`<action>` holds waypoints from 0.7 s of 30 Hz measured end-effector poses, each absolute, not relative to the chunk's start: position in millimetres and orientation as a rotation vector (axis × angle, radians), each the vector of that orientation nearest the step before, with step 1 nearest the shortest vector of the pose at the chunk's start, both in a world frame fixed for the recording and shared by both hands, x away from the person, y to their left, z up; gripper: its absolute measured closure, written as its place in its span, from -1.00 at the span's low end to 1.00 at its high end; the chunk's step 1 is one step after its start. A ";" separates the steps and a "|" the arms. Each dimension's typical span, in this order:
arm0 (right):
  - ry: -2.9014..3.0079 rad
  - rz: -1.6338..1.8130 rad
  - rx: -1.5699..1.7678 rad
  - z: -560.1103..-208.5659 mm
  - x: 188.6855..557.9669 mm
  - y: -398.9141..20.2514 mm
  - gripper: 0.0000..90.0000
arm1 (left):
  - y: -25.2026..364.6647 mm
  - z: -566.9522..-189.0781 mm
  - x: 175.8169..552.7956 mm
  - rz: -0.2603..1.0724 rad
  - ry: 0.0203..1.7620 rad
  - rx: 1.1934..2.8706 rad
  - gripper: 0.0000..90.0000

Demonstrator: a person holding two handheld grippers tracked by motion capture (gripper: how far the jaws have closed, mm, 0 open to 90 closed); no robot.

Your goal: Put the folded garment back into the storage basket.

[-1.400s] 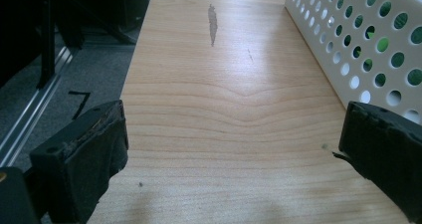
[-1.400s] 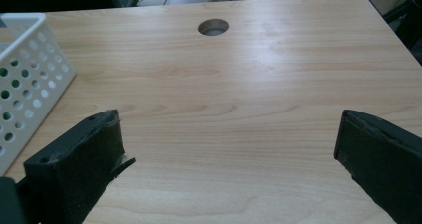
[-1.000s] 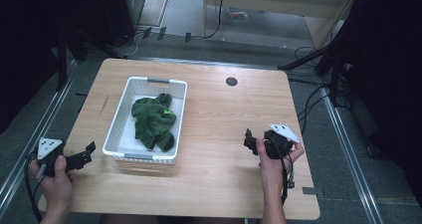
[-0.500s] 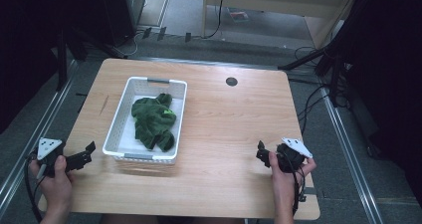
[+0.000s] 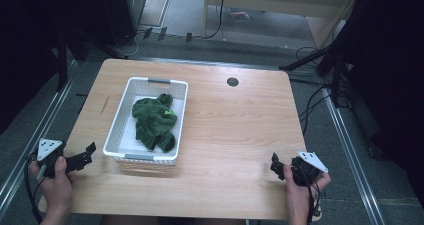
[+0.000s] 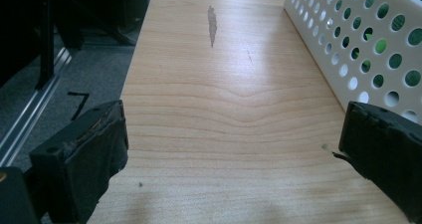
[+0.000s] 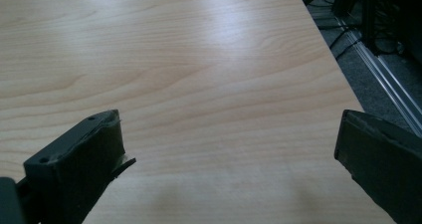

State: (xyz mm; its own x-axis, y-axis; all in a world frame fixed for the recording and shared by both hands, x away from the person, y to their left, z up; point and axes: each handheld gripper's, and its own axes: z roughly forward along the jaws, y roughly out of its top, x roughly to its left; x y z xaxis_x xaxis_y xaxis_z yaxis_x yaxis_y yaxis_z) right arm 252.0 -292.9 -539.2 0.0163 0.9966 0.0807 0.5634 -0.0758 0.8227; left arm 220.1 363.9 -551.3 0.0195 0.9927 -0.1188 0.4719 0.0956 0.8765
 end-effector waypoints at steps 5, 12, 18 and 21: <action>1.603 0.913 1.699 -544.3 242.6 -304.3 -1.00 | 364.0 -551.2 219.5 0.818 1.568 1.489 -1.00; 1.584 0.909 1.702 -547.8 230.4 -320.9 -1.00 | 364.0 -551.3 219.2 0.821 1.566 1.487 -1.00; 1.575 0.906 1.700 -547.8 222.0 -332.9 -1.00 | 363.5 -551.3 219.1 0.824 1.565 1.488 -1.00; 1.576 0.923 1.697 -547.8 219.3 -336.1 -1.00 | 363.3 -551.3 219.2 0.828 1.563 1.489 -1.00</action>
State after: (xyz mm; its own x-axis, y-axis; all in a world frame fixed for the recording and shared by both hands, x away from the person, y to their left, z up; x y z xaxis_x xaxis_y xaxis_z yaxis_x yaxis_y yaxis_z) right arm 219.3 -336.1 -547.8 0.0352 0.9968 0.0711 0.5496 -0.0787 0.8317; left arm 219.2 363.3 -551.3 0.0198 0.9934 -0.1126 0.4649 0.0906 0.8807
